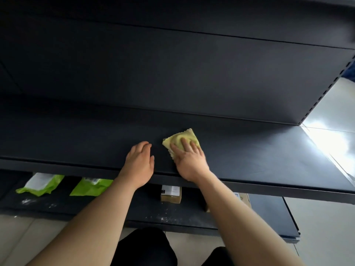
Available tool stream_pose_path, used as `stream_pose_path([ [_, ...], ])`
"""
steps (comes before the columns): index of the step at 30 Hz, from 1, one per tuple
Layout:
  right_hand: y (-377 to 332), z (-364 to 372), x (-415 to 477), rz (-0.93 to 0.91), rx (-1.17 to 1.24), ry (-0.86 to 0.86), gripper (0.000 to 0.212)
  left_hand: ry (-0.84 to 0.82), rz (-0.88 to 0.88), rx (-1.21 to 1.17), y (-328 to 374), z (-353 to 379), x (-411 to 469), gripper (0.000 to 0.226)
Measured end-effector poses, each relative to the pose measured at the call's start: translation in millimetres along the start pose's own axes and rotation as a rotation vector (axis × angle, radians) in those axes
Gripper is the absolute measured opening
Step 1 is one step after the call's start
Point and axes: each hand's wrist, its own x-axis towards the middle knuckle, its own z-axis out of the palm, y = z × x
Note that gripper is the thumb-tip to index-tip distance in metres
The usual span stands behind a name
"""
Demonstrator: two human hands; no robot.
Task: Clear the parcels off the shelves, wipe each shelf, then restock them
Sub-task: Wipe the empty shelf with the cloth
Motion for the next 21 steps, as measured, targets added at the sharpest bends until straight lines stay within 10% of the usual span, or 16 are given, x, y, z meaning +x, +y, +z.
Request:
stream_pose_path([
  [7, 1.5, -9.0, 10.2, 0.220, -0.015, -0.036, 0.053, 0.022, -0.264, 0.284, -68.4, -32.7, -40.4, 0.064],
  [21, -97.8, 12.4, 12.8, -0.433, 0.081, -0.143, 0.047, 0.009, -0.335, 0.145, -88.8, -32.9, -49.2, 0.059],
])
